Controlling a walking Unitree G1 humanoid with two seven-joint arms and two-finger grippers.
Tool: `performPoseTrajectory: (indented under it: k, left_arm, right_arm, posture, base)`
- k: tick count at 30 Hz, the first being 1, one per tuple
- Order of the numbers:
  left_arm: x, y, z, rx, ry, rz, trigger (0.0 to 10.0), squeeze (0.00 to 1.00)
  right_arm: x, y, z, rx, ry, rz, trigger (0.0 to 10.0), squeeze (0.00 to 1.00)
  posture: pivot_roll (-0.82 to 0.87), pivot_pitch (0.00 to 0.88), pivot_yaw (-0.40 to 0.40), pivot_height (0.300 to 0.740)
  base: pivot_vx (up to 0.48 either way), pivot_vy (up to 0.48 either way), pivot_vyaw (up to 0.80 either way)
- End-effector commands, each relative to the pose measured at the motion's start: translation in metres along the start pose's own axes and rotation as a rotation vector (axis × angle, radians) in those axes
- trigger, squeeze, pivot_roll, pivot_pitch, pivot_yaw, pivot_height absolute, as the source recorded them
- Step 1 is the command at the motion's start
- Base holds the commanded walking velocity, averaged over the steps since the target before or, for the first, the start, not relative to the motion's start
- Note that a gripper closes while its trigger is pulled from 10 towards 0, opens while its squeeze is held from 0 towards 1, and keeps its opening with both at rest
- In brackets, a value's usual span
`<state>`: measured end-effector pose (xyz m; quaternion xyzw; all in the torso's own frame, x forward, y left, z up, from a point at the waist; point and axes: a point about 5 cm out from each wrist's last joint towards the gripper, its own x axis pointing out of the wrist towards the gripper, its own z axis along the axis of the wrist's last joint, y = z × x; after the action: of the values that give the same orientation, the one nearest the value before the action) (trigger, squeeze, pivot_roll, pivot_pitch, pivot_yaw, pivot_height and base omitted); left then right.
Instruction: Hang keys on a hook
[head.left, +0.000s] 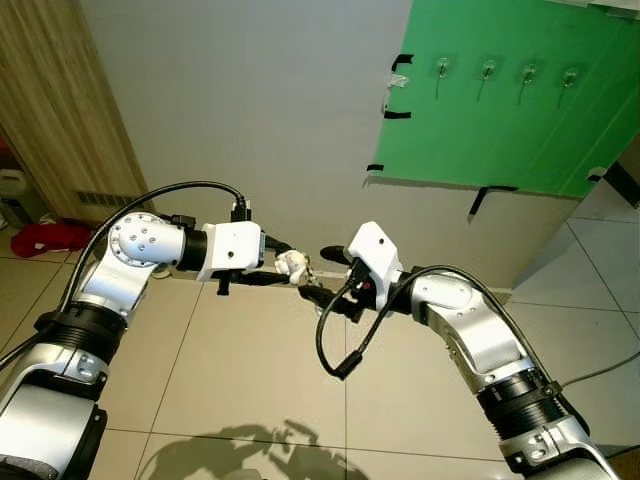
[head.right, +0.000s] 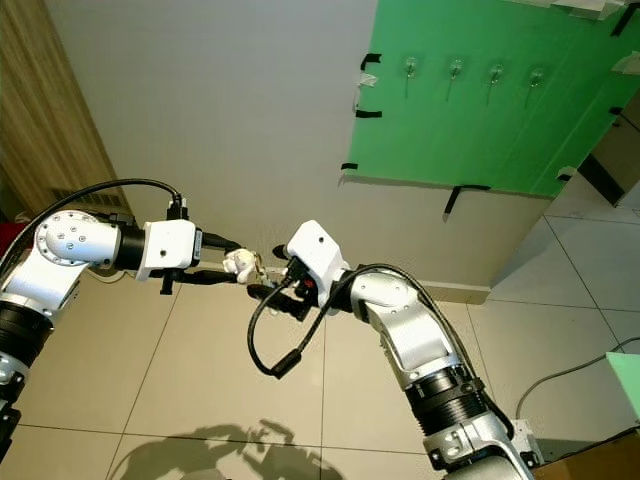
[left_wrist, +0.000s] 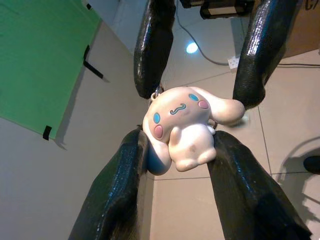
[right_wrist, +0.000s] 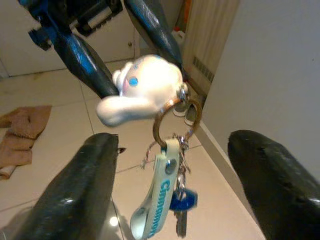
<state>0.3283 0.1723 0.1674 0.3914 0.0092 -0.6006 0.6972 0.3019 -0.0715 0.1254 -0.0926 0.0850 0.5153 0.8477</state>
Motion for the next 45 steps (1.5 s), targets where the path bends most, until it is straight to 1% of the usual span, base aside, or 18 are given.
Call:
performPoseTrajectory:
  k: [1, 11, 19, 23, 28, 29, 33, 38, 45]
  left_arm:
    - [0.0, 0.003, 0.002, 0.02, 0.01, -0.005, 10.0, 0.0]
    - [0.001, 0.001, 0.002, 0.016, 0.01, -0.011, 10.0, 0.0]
    - [0.002, 0.0, 0.001, 0.007, 0.01, -0.015, 10.0, 0.0]
    - [0.008, -0.006, 0.0, -0.045, -0.032, -0.009, 10.0, 0.0]
    - [0.013, -0.01, -0.002, -0.061, -0.043, -0.004, 10.0, 0.0]
    - [0.017, -0.012, -0.001, -0.074, -0.058, 0.002, 10.0, 0.0]
    - [0.023, -0.014, 0.0, -0.093, -0.077, 0.013, 10.0, 0.0]
    - [0.026, -0.015, 0.001, -0.104, -0.091, 0.024, 10.0, 0.0]
    - [0.024, -0.017, 0.0, -0.116, -0.092, 0.028, 10.0, 0.0]
  right_arm:
    - [-0.001, -0.004, 0.006, 0.018, -0.027, -0.03, 0.0, 0.0]
    - [0.002, -0.001, 0.007, 0.04, -0.044, -0.031, 0.0, 0.0]
    - [0.002, -0.003, 0.008, 0.048, -0.048, -0.047, 0.0, 0.0]
    - [0.004, -0.005, 0.007, 0.054, -0.047, -0.066, 0.0, 0.0]
    - [0.004, -0.005, 0.006, 0.056, -0.046, -0.07, 0.0, 0.0]
    - [0.004, -0.005, 0.006, 0.058, -0.044, -0.071, 0.0, 0.0]
    - [0.005, -0.006, 0.004, 0.059, -0.039, -0.073, 0.0, 0.0]
    - [0.005, -0.01, 0.004, 0.049, -0.031, -0.085, 0.0, 0.0]
    - [0.002, -0.021, 0.002, 0.015, -0.012, -0.148, 0.0, 0.0]
  posture:
    - [0.06, 0.0, -0.043, 0.74]
    - [0.06, 0.0, -0.04, 0.74]
    - [0.06, 0.0, -0.041, 0.74]
    - [0.05, 0.0, -0.042, 0.74]
    - [0.05, 0.0, -0.046, 0.74]
    - [0.04, 0.0, -0.05, 0.74]
    - [0.04, 0.0, -0.054, 0.74]
    - [0.04, 0.0, -0.06, 0.74]
    - [0.04, 0.0, -0.063, 0.74]
  base:
    - [0.0, 0.0, 0.0]
    - [0.0, 0.0, 0.0]
    - [0.0, 0.0, 0.0]
    - [0.0, 0.0, 0.0]
    - [0.0, 0.0, 0.0]
    - [0.0, 0.0, 0.0]
    - [0.0, 0.0, 0.0]
    - [0.0, 0.0, 0.0]
    - [0.0, 0.0, 0.0]
